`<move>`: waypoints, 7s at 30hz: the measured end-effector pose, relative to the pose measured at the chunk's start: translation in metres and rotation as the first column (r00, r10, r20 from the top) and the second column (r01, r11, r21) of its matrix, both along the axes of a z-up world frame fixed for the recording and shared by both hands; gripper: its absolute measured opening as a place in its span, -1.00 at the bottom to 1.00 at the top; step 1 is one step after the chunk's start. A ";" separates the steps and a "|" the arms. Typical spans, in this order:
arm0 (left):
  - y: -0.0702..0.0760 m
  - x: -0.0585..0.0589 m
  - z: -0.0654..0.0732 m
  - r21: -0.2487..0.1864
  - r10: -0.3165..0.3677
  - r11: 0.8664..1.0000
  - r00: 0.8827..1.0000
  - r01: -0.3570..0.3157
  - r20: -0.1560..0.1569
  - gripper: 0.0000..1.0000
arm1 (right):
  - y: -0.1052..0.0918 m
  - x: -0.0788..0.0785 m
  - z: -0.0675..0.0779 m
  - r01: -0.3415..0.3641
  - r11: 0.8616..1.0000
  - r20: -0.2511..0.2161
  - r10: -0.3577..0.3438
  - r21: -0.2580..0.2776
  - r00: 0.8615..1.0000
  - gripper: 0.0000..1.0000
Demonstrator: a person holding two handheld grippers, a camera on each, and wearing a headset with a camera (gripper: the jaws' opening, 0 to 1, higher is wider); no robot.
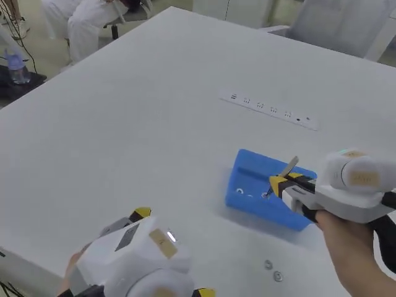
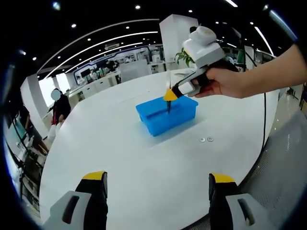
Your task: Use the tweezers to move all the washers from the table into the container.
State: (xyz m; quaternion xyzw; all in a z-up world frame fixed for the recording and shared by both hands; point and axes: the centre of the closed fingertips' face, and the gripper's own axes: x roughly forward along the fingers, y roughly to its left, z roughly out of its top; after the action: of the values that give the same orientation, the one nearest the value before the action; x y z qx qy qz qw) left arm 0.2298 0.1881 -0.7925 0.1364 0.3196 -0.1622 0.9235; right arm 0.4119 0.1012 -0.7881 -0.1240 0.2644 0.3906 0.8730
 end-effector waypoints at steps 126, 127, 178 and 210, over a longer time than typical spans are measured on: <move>-0.008 -0.004 -0.005 0.081 -0.061 0.995 0.998 0.062 -0.012 0.81 | -0.047 -0.104 -0.017 0.093 0.993 -0.110 -0.085 0.072 0.990 -0.95; -0.008 -0.004 -0.005 0.079 -0.061 0.995 0.998 0.061 -0.011 0.81 | -0.047 -0.103 -0.015 0.092 0.993 -0.108 -0.084 0.075 0.991 -0.95; -0.005 -0.004 -0.006 0.069 -0.043 0.997 0.999 0.044 -0.019 0.80 | -0.031 -0.039 0.062 0.041 0.991 0.037 -0.046 0.126 0.998 -0.95; -0.005 -0.005 -0.011 0.066 -0.041 0.997 0.998 0.044 -0.052 0.78 | -0.024 0.007 -0.018 0.059 0.998 -0.062 -0.059 -0.003 0.996 -0.94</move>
State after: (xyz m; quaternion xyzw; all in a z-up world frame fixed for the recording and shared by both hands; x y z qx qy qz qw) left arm 0.2246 0.1835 -0.8039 0.1697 0.3452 -0.1745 0.9064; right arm 0.4192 0.0775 -0.8064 -0.1047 0.2950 0.3683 0.8754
